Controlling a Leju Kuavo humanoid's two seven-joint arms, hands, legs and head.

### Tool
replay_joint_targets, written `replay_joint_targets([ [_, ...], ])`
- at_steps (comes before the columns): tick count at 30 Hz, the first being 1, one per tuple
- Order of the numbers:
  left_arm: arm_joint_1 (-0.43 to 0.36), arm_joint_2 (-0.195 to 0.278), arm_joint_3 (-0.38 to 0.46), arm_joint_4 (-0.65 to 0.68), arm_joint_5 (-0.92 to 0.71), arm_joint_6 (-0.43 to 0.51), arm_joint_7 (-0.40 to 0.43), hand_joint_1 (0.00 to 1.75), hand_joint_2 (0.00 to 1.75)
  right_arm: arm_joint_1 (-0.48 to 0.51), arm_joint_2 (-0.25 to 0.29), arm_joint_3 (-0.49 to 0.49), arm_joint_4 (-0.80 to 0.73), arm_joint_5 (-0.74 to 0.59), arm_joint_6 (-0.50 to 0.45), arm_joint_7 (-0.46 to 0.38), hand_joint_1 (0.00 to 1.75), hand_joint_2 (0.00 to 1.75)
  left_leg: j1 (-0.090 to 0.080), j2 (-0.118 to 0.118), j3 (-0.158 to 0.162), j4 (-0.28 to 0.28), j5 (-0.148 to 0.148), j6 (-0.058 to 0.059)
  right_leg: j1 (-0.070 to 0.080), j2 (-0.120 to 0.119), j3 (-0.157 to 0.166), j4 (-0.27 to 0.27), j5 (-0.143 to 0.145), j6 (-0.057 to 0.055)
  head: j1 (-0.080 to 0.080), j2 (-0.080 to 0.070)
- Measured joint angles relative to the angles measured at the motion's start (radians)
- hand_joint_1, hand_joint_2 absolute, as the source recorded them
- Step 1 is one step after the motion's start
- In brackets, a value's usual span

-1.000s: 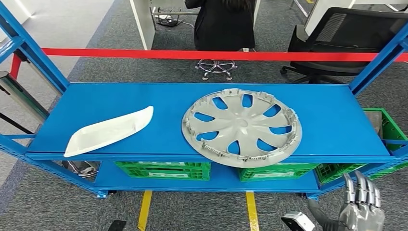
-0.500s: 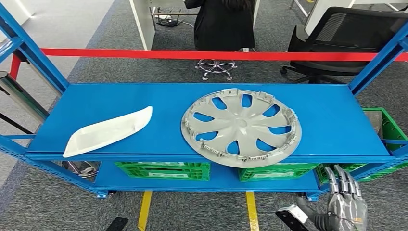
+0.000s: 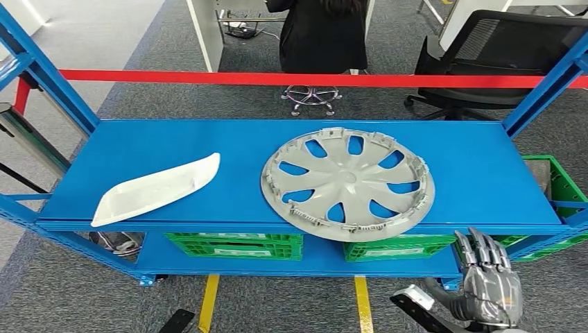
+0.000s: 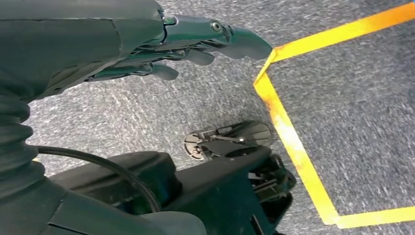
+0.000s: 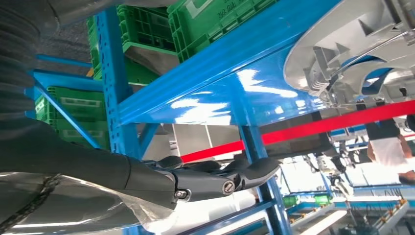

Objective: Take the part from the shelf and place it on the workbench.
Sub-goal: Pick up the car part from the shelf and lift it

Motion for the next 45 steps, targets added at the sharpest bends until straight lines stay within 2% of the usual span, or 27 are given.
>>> replay_joint_targets([
  [8,-0.01,-0.01,-0.015,0.0,-0.026,-0.005,0.016,0.0,1.75,-0.064,-0.017,0.006,0.032,-0.031,0.089,-0.004,0.0,1.75,0.0,0.0,0.0,0.0,0.0,0.0,0.0,0.0,0.0,0.0,0.0,0.0,0.0,0.0],
  [21,-0.021,-0.027,-0.035,-0.006,-0.072,-0.013,0.043,0.0,1.75,-0.238,-0.02,0.007,0.198,-0.042,0.216,-0.039,0.0,1.75,0.0,0.0,0.0,0.001,0.001,0.0,0.0,0.001,0.01,0.0,0.002,0.001,0.0,0.0],
  [32,-0.022,-0.034,-0.043,-0.013,-0.087,-0.015,0.051,0.0,1.75,-0.316,-0.019,0.02,0.272,-0.002,0.243,-0.046,0.0,1.75,0.0,0.0,0.0,0.001,0.002,0.0,0.0,0.0,0.011,0.0,0.002,0.002,0.0,0.0],
  [40,-0.026,-0.04,-0.043,-0.018,-0.102,-0.015,0.062,0.0,1.75,-0.416,-0.015,0.076,0.313,0.051,0.266,-0.043,0.0,1.75,0.0,0.0,0.0,0.001,0.002,0.0,0.0,0.0,0.011,0.001,0.003,0.001,0.0,0.0],
  [45,-0.026,-0.04,-0.043,-0.019,-0.104,-0.015,0.062,0.0,1.75,-0.436,-0.014,0.096,0.327,0.054,0.268,-0.043,0.0,1.75,0.0,0.0,0.0,0.001,0.002,0.0,0.0,0.0,0.011,0.001,0.003,0.001,0.0,0.0],
])
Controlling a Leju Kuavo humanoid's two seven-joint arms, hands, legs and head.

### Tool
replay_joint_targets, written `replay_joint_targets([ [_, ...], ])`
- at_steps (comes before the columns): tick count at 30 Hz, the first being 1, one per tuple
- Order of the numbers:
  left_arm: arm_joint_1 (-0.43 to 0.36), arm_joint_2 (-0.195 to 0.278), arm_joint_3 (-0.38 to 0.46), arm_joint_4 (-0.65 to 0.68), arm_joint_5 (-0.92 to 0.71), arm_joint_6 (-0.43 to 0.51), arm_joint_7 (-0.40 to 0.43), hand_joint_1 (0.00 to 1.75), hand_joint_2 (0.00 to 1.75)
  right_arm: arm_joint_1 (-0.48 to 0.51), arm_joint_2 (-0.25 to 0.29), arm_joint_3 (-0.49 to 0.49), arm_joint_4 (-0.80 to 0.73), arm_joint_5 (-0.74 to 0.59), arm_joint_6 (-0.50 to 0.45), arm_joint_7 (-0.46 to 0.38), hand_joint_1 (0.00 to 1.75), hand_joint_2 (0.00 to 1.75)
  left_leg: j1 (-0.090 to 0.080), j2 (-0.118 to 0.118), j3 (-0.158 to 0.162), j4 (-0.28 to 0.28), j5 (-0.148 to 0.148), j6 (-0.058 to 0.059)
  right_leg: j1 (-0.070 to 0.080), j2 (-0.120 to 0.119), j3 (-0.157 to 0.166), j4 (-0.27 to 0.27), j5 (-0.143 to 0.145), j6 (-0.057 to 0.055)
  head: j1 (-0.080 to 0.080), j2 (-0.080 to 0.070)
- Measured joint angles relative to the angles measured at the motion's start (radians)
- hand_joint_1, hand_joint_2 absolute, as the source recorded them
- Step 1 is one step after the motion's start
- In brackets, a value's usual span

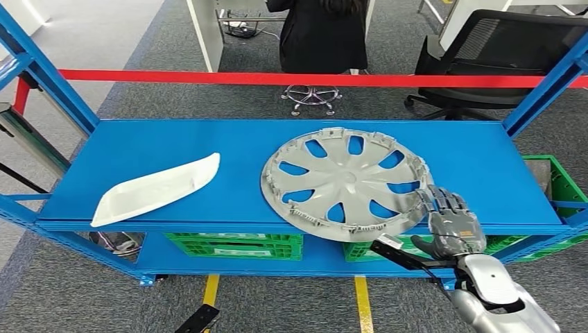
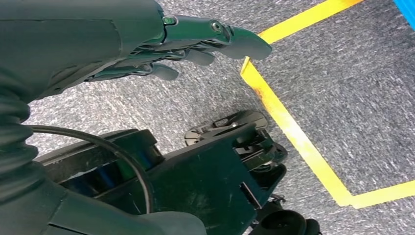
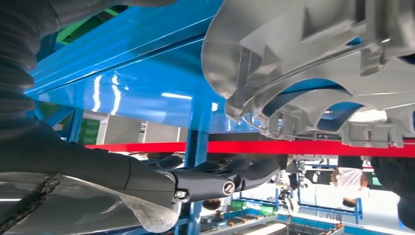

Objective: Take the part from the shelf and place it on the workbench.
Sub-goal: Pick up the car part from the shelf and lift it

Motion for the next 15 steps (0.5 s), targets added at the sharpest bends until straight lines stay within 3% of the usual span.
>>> replay_joint_targets([
  [5,0.0,0.0,0.0,-0.001,-0.005,-0.002,0.001,0.0,1.75,-0.025,0.001,0.016,0.021,0.002,0.017,-0.001,0.0,1.75,0.0,0.0,0.0,0.0,0.0,0.0,0.0,0.001,0.0,0.0,0.0,0.0,0.0,0.0],
  [10,-0.004,-0.001,0.0,-0.004,-0.019,-0.008,0.004,0.0,1.75,-0.117,0.007,0.066,0.109,0.036,0.04,-0.001,0.0,1.75,0.0,0.001,0.0,0.0,0.001,0.0,0.0,0.001,0.0,0.0,0.001,0.0,0.0,0.0],
  [15,-0.011,-0.001,0.0,-0.007,-0.033,-0.014,0.006,0.0,1.75,-0.2,0.039,0.127,0.218,-0.015,0.058,-0.048,0.0,1.75,0.001,0.009,0.001,0.0,0.002,0.0,0.002,0.01,-0.001,0.001,0.004,-0.001,0.0,0.0],
])
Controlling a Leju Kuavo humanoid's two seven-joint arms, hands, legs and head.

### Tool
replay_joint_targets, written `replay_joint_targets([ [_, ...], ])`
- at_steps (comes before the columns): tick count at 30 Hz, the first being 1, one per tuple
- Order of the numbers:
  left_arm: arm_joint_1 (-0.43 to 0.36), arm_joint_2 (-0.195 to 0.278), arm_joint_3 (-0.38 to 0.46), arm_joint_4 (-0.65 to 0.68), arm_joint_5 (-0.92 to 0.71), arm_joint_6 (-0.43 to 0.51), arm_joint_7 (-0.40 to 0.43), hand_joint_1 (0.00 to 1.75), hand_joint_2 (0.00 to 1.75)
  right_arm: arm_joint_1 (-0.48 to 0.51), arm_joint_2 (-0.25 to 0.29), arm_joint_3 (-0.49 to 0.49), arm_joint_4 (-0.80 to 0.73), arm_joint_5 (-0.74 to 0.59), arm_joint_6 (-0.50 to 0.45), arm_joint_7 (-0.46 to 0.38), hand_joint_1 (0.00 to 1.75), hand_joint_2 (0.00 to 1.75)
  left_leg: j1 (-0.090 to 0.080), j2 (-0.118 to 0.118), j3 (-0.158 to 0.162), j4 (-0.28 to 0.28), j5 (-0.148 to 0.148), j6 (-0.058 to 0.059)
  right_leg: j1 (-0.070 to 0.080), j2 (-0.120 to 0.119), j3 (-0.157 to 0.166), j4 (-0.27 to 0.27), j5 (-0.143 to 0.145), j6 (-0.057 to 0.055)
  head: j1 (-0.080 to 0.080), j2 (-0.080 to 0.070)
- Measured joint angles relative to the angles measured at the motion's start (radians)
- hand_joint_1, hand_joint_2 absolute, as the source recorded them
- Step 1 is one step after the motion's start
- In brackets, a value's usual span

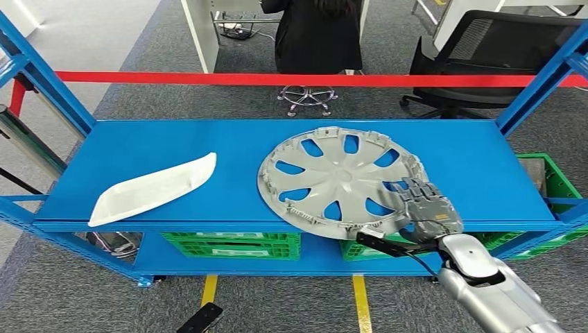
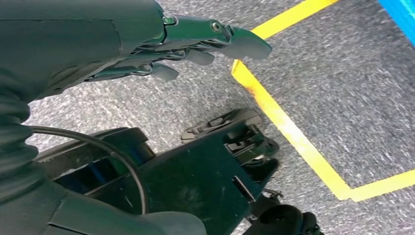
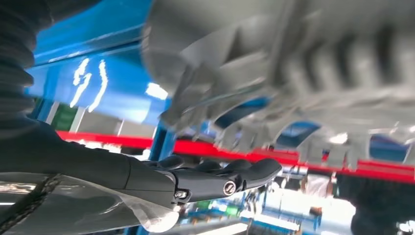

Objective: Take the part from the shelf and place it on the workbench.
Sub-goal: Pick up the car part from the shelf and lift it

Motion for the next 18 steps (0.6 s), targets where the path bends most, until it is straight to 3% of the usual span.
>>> replay_joint_targets([
  [9,-0.004,0.0,0.0,-0.002,-0.013,-0.002,0.001,0.0,1.75,-0.092,0.063,0.078,0.168,-0.057,-0.003,-0.06,0.0,1.75,0.002,0.003,0.0,0.0,0.006,-0.004,0.001,0.002,-0.003,0.002,0.006,-0.002,0.0,0.0],
  [18,-0.006,0.0,0.003,-0.002,-0.02,-0.006,0.002,0.0,1.75,-0.147,0.106,0.124,0.241,-0.099,0.003,-0.1,0.0,1.75,0.005,0.012,0.0,-0.001,0.009,-0.008,0.004,0.013,-0.008,0.003,0.013,-0.007,0.0,0.0],
])
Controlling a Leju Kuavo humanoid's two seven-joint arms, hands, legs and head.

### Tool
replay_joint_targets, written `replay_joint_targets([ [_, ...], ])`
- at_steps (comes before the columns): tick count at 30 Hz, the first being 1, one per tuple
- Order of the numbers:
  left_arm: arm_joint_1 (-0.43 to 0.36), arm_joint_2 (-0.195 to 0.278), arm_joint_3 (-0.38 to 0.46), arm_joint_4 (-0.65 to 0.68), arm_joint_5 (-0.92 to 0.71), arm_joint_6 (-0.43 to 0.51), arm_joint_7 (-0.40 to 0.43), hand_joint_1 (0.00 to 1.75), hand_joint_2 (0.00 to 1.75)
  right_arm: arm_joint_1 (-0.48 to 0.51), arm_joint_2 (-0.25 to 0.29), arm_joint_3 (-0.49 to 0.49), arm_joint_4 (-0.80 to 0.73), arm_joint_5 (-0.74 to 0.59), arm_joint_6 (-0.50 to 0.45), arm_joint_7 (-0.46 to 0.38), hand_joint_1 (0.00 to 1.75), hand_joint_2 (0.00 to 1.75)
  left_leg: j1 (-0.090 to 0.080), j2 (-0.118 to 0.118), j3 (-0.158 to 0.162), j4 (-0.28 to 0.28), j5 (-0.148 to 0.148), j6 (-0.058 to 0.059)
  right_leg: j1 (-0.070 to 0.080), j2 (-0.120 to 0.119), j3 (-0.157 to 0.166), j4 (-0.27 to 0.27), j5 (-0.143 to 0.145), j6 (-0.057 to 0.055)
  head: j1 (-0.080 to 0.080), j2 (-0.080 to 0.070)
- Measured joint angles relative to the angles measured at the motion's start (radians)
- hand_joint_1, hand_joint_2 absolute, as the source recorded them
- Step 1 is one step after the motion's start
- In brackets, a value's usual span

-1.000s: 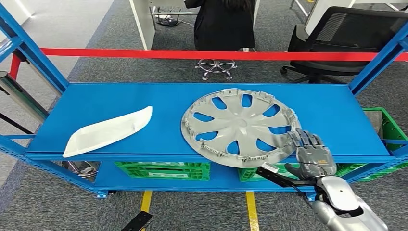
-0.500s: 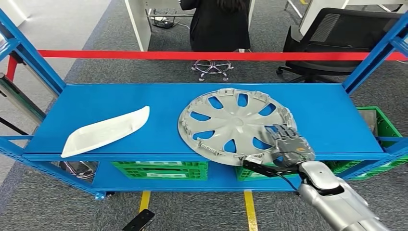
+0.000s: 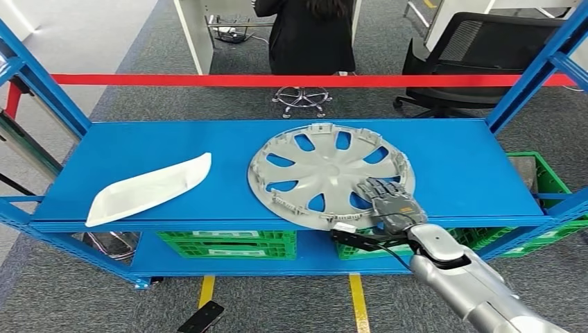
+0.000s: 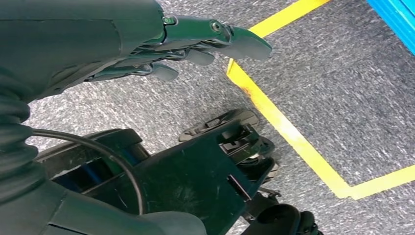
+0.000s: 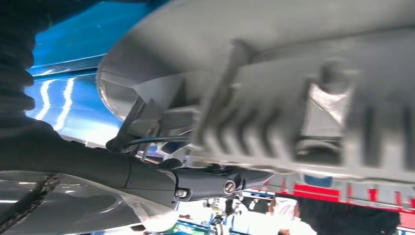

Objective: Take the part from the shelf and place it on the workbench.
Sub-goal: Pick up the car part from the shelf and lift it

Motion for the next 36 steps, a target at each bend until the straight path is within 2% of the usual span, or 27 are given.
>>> replay_joint_targets([
  [6,0.0,0.003,0.004,0.0,0.003,-0.005,-0.001,0.0,1.75,-0.018,0.016,0.02,0.016,-0.022,0.008,-0.031,0.0,1.75,0.001,0.0,0.0,0.0,0.002,-0.002,0.001,0.0,-0.001,0.002,0.002,-0.002,0.0,0.0],
  [10,0.0,0.012,0.012,0.0,0.009,-0.012,-0.008,0.0,1.75,-0.034,0.032,0.047,0.017,-0.052,0.021,-0.053,0.33,1.75,0.002,-0.001,-0.001,0.0,0.003,-0.003,0.002,-0.002,-0.002,0.002,0.002,-0.002,0.0,0.0],
  [16,0.001,0.017,0.024,0.0,0.008,-0.012,-0.009,0.0,1.75,-0.04,0.038,0.089,-0.01,-0.083,0.03,-0.06,0.35,1.75,0.002,-0.004,-0.007,0.0,0.005,-0.002,0.002,-0.006,-0.007,0.003,0.002,-0.003,0.0,0.0],
  [18,0.001,0.018,0.027,0.0,0.008,-0.012,-0.01,0.0,1.75,-0.04,0.039,0.098,-0.017,-0.084,0.031,-0.06,0.75,1.75,0.002,-0.004,-0.009,0.0,0.005,-0.002,0.002,-0.006,-0.008,0.003,0.002,-0.003,0.0,0.0],
  [20,0.001,0.019,0.031,0.0,0.008,-0.012,-0.01,0.0,1.75,-0.039,0.039,0.104,-0.02,-0.085,0.031,-0.06,1.45,1.75,0.002,-0.004,-0.01,0.0,0.005,-0.002,0.002,-0.006,-0.009,0.003,0.002,-0.003,0.0,0.0],
  [21,0.001,0.02,0.031,0.0,0.008,-0.012,-0.01,0.0,1.75,-0.039,0.039,0.107,-0.021,-0.085,0.032,-0.061,1.63,1.75,0.002,-0.004,-0.011,0.0,0.005,-0.002,0.002,-0.005,-0.01,0.003,0.002,-0.003,0.0,0.0],
  [22,0.001,0.02,0.032,0.0,0.008,-0.012,-0.01,0.0,1.75,-0.038,0.039,0.11,-0.022,-0.088,0.032,-0.062,1.75,1.75,0.002,-0.004,-0.011,0.0,0.005,-0.002,0.002,-0.005,-0.01,0.003,0.002,-0.003,0.0,0.0],
  [36,0.002,0.025,0.055,0.0,-0.01,-0.012,-0.023,0.0,1.75,-0.018,0.038,0.164,-0.207,-0.174,0.044,-0.073,1.75,1.75,0.002,-0.005,-0.012,0.0,0.006,-0.003,0.002,-0.007,-0.012,0.004,0.002,-0.003,0.0,0.0],
])
